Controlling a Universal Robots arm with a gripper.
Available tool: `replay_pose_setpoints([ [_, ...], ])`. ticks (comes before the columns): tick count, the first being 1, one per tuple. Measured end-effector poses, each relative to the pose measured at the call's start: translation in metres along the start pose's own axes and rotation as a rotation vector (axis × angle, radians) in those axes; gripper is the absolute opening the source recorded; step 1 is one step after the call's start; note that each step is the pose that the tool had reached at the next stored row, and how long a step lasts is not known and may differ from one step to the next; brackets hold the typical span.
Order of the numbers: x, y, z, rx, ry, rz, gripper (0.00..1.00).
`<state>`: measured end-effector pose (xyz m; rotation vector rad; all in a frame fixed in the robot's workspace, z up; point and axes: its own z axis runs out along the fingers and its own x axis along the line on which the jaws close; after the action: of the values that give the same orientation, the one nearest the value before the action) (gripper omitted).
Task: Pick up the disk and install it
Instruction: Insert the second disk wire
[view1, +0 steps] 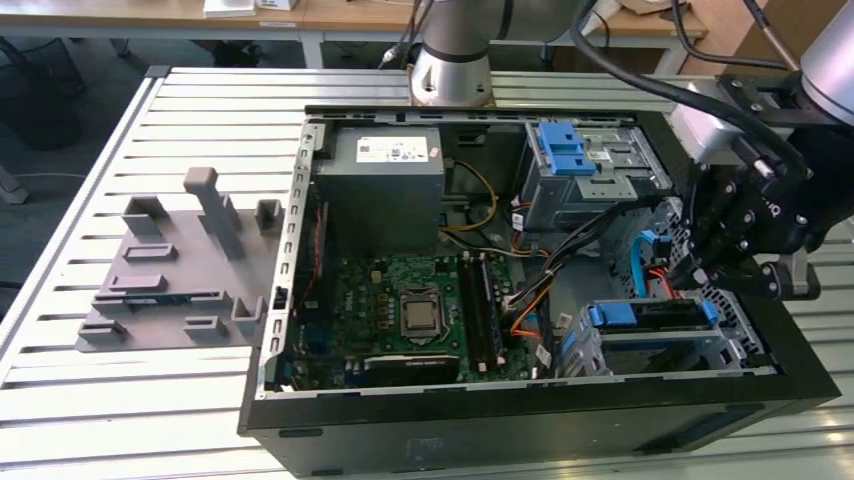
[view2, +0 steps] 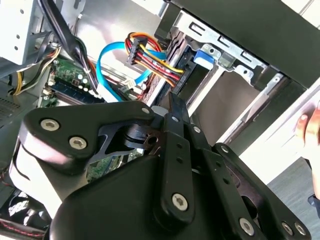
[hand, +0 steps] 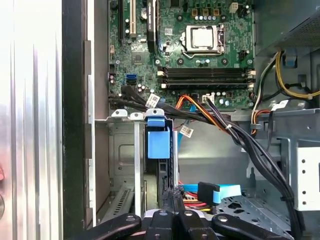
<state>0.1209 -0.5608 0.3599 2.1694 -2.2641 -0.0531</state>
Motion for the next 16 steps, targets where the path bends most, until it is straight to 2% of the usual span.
replay_pose_setpoints([
  [3,-0.0001,0.0035,-0.0027,0.0007,-0.0001,0.000,0.11],
  [7,0.0003,0.0125,-0.0028,0.0067,-0.0008,0.000,0.11],
  [13,0.0003,0.0133,-0.0030,0.0073,-0.0009,0.000,0.11],
  [16,-0.0002,0.0135,-0.0095,0.0073,-0.0007,0.000,0.11],
])
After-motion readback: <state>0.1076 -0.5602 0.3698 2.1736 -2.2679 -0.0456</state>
